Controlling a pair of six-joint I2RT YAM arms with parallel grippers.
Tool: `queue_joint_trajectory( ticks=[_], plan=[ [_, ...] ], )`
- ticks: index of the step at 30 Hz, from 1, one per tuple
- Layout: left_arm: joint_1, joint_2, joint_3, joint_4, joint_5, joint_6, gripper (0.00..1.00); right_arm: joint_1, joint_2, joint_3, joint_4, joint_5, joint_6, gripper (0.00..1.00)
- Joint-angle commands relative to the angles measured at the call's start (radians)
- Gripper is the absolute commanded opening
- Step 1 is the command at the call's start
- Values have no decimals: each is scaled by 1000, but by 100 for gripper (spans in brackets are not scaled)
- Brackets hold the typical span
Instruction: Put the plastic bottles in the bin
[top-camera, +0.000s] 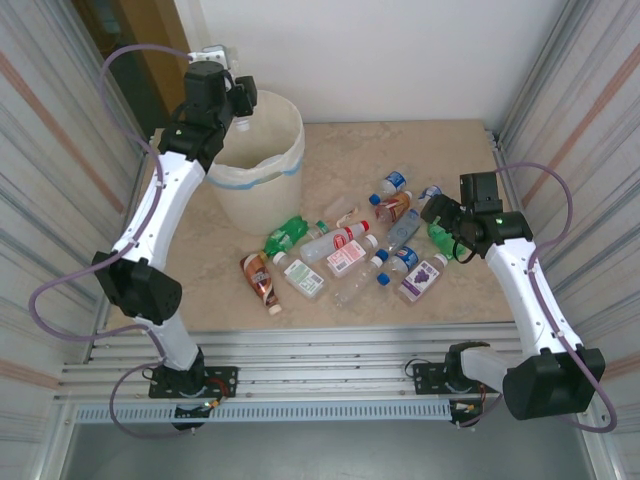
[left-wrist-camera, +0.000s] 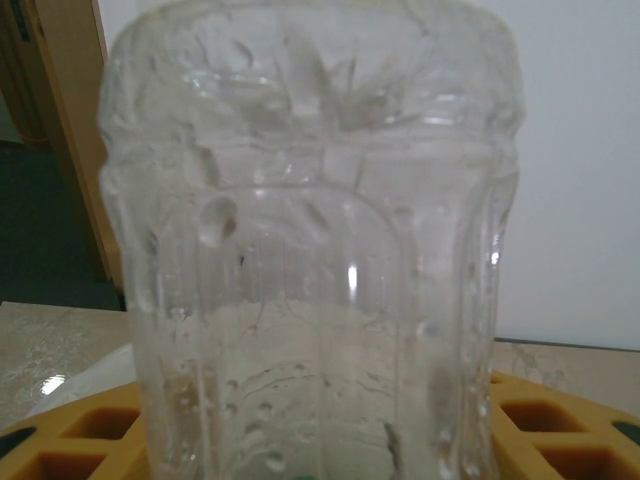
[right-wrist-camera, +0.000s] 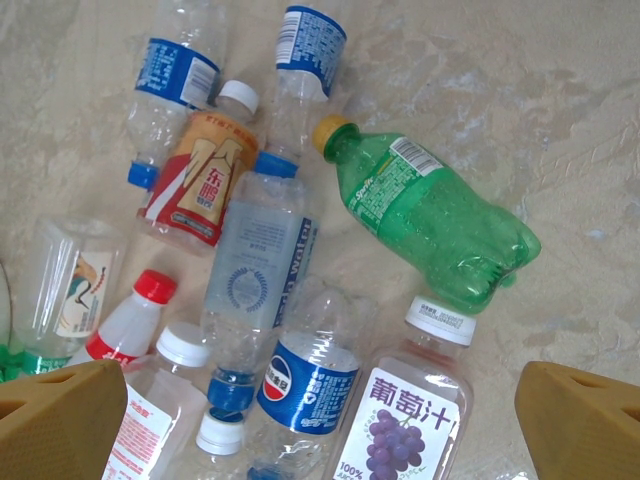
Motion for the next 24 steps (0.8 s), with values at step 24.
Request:
queue_joint_trajectory(
  ticks=[24],
  plan=[
    [15, 30, -42, 2, -48, 44, 45, 3, -5, 29, -10, 7, -33, 98]
  ],
)
